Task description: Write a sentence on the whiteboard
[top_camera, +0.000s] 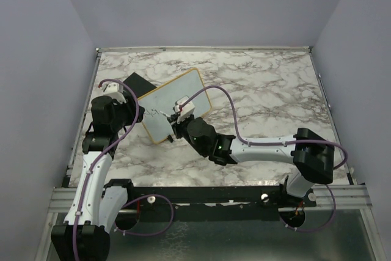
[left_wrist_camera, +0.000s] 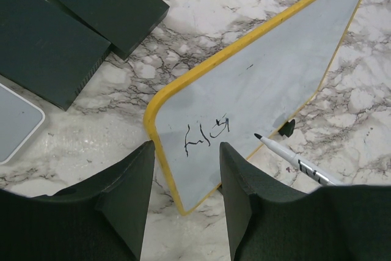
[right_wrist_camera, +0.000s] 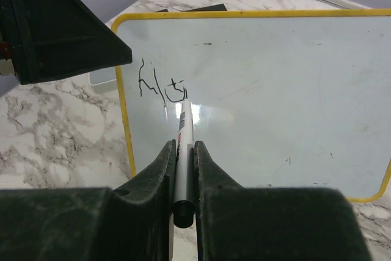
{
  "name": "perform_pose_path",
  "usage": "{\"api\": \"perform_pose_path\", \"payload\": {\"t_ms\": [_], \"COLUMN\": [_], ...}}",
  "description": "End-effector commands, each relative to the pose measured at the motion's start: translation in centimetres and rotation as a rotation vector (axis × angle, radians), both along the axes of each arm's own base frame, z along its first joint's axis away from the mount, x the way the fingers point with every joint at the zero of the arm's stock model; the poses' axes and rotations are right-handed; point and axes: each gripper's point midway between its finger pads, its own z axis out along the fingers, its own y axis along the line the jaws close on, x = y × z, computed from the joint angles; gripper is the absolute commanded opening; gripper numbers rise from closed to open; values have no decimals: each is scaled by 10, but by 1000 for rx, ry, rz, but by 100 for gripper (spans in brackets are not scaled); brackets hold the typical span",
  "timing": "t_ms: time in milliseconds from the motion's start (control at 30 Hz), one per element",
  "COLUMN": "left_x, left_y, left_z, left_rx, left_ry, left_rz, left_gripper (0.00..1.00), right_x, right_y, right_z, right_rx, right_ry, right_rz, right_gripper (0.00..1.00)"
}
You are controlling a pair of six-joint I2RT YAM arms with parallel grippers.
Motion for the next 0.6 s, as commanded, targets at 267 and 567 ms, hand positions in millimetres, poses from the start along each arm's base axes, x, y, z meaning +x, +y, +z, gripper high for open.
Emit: {"api": "perform_pose_path", "payload": {"t_ms": [267, 567], "left_x": [-2, -1], "left_y": [-1, -1], "left_z": [2, 2], "left_rx": [1, 2], "left_ry": [-20, -18], "left_rz": [-1, 1], "left_gripper": [49, 49], "right_x": [10, 15], "right_y": [17, 23], "right_z": [9, 5], "right_rx": [18, 10], "right_ry": [-33, -31], "right_rz": [12, 21], "right_gripper": [0, 0]}}
